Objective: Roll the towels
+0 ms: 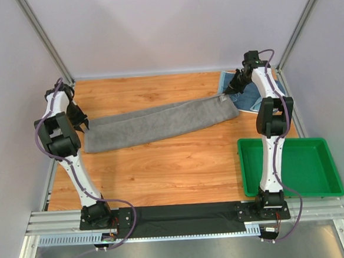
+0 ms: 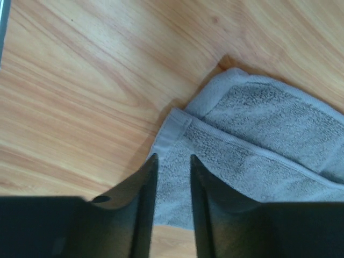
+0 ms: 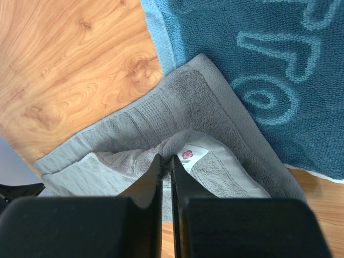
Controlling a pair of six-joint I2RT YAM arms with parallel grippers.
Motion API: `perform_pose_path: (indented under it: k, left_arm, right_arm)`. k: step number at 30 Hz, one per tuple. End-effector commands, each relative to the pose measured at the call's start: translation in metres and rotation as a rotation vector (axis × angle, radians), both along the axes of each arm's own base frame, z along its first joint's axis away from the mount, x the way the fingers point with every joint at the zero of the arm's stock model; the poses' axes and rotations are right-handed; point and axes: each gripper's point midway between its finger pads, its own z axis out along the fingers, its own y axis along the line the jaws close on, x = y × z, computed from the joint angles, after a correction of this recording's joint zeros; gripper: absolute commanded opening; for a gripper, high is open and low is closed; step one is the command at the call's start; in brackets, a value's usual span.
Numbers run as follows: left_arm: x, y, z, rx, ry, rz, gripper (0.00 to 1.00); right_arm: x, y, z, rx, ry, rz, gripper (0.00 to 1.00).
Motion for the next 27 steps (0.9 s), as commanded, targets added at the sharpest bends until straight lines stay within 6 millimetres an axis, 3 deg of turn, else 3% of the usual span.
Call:
perform_pose_path:
  k: [1, 6, 12, 20, 27]
  left_arm:
    - [0.012, 0.008, 0.003, 0.049, -0.047, 0.002, 0.41]
    - [0.013, 0.014, -0.002, 0.081, -0.044, 0.014, 0.47]
    - [0.009, 0.014, -0.016, 0.072, -0.015, 0.018, 0.43]
    - [0.009, 0.011, -0.031, 0.051, 0.005, 0.008, 0.31]
    - [0.009, 0.012, -0.033, 0.056, 0.012, -0.001, 0.05]
  right_arm:
    - [0.009, 0.0, 0.016, 0.02, -0.067, 0.017, 0.0]
    - [0.011, -0.002, 0.015, 0.033, -0.071, 0.016, 0.0]
    - [0.011, -0.007, 0.011, 0.045, -0.063, 0.008, 0.0]
    - [0.01, -0.01, 0.005, 0.047, -0.052, 0.003, 0.0]
    - [0.009, -0.011, -0.001, 0.05, -0.041, 0.0, 0.0]
